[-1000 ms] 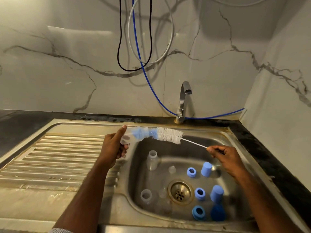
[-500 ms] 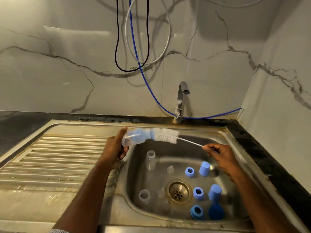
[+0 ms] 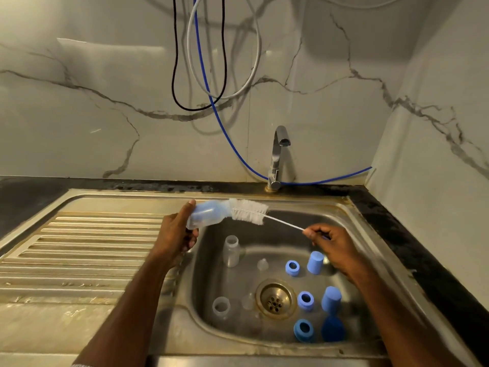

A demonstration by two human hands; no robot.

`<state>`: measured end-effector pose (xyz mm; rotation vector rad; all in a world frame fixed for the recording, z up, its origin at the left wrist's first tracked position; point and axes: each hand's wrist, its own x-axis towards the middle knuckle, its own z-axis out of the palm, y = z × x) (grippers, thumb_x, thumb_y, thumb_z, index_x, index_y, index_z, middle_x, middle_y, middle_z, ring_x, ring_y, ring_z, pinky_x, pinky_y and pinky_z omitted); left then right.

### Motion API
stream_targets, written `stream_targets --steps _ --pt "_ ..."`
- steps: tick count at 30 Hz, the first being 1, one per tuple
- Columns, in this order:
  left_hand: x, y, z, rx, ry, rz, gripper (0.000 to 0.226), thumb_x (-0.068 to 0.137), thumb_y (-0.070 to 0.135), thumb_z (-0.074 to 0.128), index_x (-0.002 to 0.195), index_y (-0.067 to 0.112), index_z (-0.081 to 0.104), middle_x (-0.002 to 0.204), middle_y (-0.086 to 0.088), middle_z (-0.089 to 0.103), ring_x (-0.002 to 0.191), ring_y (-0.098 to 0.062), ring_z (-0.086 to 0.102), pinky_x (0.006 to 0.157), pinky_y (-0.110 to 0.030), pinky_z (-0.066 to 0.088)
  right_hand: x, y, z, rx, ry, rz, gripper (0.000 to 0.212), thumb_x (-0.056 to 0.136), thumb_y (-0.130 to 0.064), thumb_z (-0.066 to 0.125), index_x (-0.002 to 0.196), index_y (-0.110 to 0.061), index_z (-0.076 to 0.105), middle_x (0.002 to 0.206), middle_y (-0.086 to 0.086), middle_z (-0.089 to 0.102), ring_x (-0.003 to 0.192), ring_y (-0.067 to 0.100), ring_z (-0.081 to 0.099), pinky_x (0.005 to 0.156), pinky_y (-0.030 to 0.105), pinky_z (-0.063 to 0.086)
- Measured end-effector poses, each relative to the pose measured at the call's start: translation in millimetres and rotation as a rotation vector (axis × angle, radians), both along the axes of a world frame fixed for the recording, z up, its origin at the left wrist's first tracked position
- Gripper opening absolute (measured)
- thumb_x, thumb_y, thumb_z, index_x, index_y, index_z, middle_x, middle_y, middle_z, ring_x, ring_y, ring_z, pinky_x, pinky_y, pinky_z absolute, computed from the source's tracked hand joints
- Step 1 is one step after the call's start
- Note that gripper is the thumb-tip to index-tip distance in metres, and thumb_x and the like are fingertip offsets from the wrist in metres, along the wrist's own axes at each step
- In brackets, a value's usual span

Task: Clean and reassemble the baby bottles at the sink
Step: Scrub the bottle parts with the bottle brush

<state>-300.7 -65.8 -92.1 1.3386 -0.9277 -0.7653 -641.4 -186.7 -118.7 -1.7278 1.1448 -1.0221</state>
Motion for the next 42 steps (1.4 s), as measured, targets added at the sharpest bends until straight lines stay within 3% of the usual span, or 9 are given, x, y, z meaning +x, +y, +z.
stream_targets --steps 4,7,12,17,21,25,29,36,42 --pt "15 2 0 -0.03 -0.139 -0.004 0.045 0.097 0.052 0.056 0.097 0.009 0.071 0.069 -0.012 0.065 0.05 -0.019 0.054 0.047 -0.027 0.043 -12 0 12 -0.155 0.15 0.06 0.014 0.085 -0.015 0.078 0.087 -0.029 0.078 0.085 -0.014 0.076 0.088 0.005 0.07 0.092 0.032 0.055" --pt "29 1 -1 0.072 -0.245 0.175 0.049 0.095 0.049 0.061 0.073 0.005 0.068 0.049 -0.003 0.058 0.038 -0.012 0.05 0.049 -0.03 0.042 -13 -1 18 -0.388 0.491 0.051 0.005 0.088 -0.033 0.075 0.091 -0.034 0.078 0.088 -0.021 0.072 0.102 0.008 0.064 0.106 0.05 0.035" --pt "44 7 10 0.218 -0.405 0.089 0.061 0.09 0.058 0.062 0.07 0.001 0.071 0.05 -0.01 0.054 0.037 -0.016 0.046 0.04 -0.026 0.038 -17 -2 29 -0.649 0.727 -0.027 0.007 0.092 -0.042 0.068 0.09 -0.041 0.074 0.085 -0.02 0.068 0.097 0.009 0.058 0.09 0.033 0.017" --pt "40 13 11 0.045 -0.11 -0.164 0.06 0.091 0.059 0.057 0.089 0.002 0.072 0.066 -0.016 0.055 0.05 -0.022 0.048 0.045 -0.025 0.039 -17 7 35 -0.173 0.249 0.247 0.015 0.093 -0.009 0.068 0.087 -0.019 0.078 0.081 -0.011 0.074 0.084 0.003 0.068 0.085 0.02 0.05" --pt "35 9 4 -0.09 0.129 -0.299 0.039 0.099 0.044 0.055 0.11 0.01 0.07 0.091 -0.024 0.059 0.065 -0.025 0.058 0.053 -0.027 0.048 -7 14 30 0.049 0.134 0.323 0.031 0.103 -0.016 0.053 0.075 -0.011 0.066 0.054 -0.008 0.051 0.051 0.002 0.044 0.052 0.013 0.037" --pt "34 6 0 -0.213 -0.008 -0.24 0.039 0.09 0.016 0.071 0.128 0.019 0.059 0.123 -0.012 0.066 0.105 -0.029 0.07 0.084 -0.042 0.059 -3 9 16 0.142 0.194 0.265 0.038 0.105 -0.031 0.049 0.073 -0.015 0.062 0.049 -0.01 0.039 0.044 0.002 0.033 0.044 0.012 0.031" --pt "24 -1 -5 -0.186 -0.485 0.033 0.056 0.083 -0.002 0.076 0.126 0.029 0.057 0.127 0.0 0.065 0.109 -0.014 0.069 0.087 -0.026 0.059 2 0 4 0.022 0.375 0.2 0.038 0.104 -0.033 0.052 0.069 -0.02 0.061 0.055 -0.006 0.045 0.056 0.009 0.042 0.059 0.024 0.037" --pt "36 2 -9 -0.266 -0.086 0.047 0.041 0.091 0.012 0.071 0.127 0.028 0.063 0.105 -0.001 0.073 0.092 -0.023 0.074 0.073 -0.03 0.061 -13 1 16 0.167 0.308 0.228 0.039 0.103 -0.036 0.051 0.069 -0.02 0.061 0.056 0.0 0.037 0.052 0.01 0.034 0.048 0.021 0.028" --pt "33 -3 -11 -0.25 0.119 0.149 0.033 0.094 0.014 0.068 0.126 0.016 0.062 0.115 -0.022 0.065 0.093 -0.031 0.071 0.075 -0.038 0.061 -18 8 25 0.214 0.367 0.227 0.037 0.105 -0.034 0.047 0.074 -0.016 0.057 0.058 0.0 0.038 0.05 0.009 0.033 0.044 0.019 0.026"
